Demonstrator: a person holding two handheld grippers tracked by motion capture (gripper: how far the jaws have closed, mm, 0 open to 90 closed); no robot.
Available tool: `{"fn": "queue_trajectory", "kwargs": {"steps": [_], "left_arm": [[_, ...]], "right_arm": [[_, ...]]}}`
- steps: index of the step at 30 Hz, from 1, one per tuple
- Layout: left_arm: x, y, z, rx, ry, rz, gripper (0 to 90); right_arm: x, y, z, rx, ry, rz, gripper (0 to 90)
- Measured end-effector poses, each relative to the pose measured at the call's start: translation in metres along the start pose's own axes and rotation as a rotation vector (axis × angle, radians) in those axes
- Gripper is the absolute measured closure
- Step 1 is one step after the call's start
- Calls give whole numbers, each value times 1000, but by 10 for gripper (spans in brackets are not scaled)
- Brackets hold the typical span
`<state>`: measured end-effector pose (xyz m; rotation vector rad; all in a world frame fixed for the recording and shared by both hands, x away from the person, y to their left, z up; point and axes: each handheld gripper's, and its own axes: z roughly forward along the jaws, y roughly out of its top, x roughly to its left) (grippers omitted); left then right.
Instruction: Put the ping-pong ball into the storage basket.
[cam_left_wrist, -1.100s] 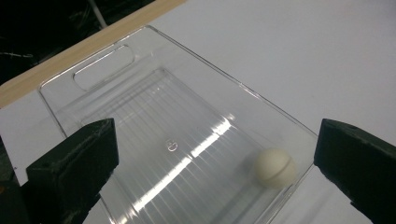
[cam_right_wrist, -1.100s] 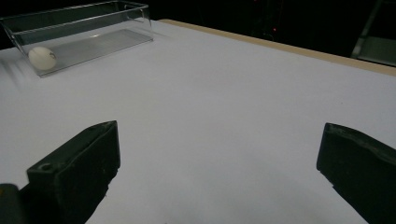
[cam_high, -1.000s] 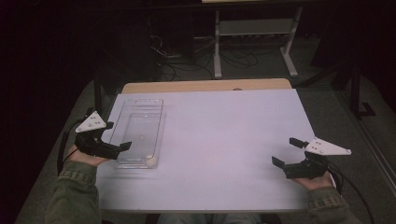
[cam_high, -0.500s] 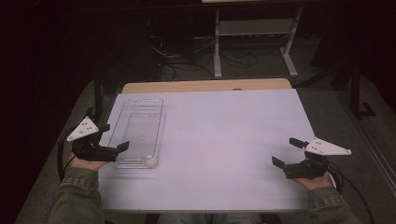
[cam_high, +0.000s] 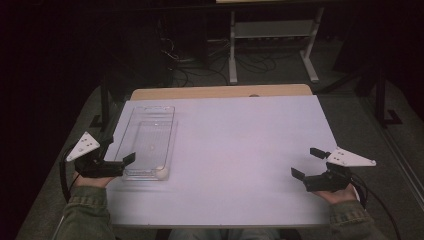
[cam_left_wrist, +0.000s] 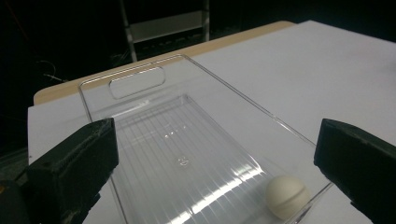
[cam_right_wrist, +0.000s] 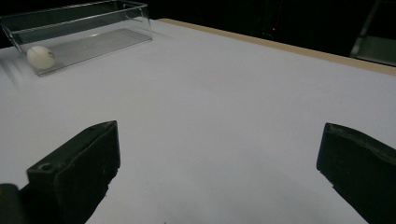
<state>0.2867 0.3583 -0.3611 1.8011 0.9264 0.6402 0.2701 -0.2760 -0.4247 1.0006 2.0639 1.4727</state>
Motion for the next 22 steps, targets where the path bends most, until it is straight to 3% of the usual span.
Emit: {"fn": "queue_trajectory", "kwargs": {"steps": [11, 22], "left_arm": [[1, -12, -8, -91, 48, -21, 0], [0, -21, -12, -120, 70, -29, 0]], "right_arm": [[0, 0, -1, -5, -2, 1, 0], [0, -1, -1, 2, -2, 2, 0]]}}
